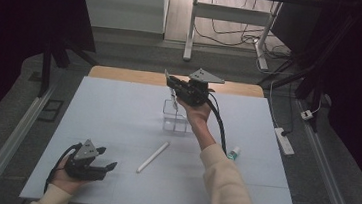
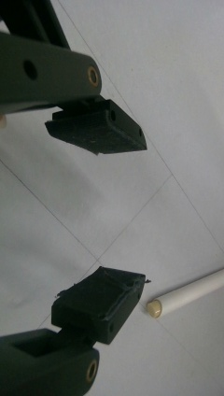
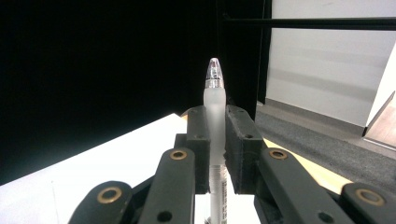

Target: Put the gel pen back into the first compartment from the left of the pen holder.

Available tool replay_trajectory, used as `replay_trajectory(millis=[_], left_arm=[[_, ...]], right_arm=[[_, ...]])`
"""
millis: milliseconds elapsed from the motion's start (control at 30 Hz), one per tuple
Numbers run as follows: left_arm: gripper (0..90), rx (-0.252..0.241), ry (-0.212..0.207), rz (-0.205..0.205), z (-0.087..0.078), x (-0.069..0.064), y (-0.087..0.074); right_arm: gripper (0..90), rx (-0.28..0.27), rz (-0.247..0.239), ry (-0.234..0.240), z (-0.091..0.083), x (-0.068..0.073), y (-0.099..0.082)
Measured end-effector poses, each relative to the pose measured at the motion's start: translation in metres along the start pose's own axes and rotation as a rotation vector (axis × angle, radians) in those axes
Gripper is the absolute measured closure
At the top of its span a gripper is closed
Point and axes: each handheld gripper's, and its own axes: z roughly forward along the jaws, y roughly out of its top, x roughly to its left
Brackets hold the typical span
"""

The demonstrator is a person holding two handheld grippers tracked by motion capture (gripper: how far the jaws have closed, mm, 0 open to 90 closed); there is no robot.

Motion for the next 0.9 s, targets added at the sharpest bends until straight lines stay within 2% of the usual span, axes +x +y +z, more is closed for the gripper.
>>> replay_trajectory(millis=[333,600,767,900], left_arm=[[31.6,0.004,-0.002,0.002,0.000,0.000,0.000],[31.7,0.007,-0.005,0.006,0.001,0.000,0.000],[31.7,0.011,-0.007,0.008,0.002,0.000,-0.001],[31.7,0.014,-0.006,0.011,0.002,0.000,-0.001]], right_arm=[[79.2,-0.019,0.018,-0.007,0.012,-0.001,-0.004],[78.0,0.007,0.020,-0.012,0.015,-0.003,-0.010],[66.9,0.042,0.025,-0.028,0.014,-0.006,-0.014],[61.6,0.057,0.015,-0.035,0.011,-0.007,-0.017]])
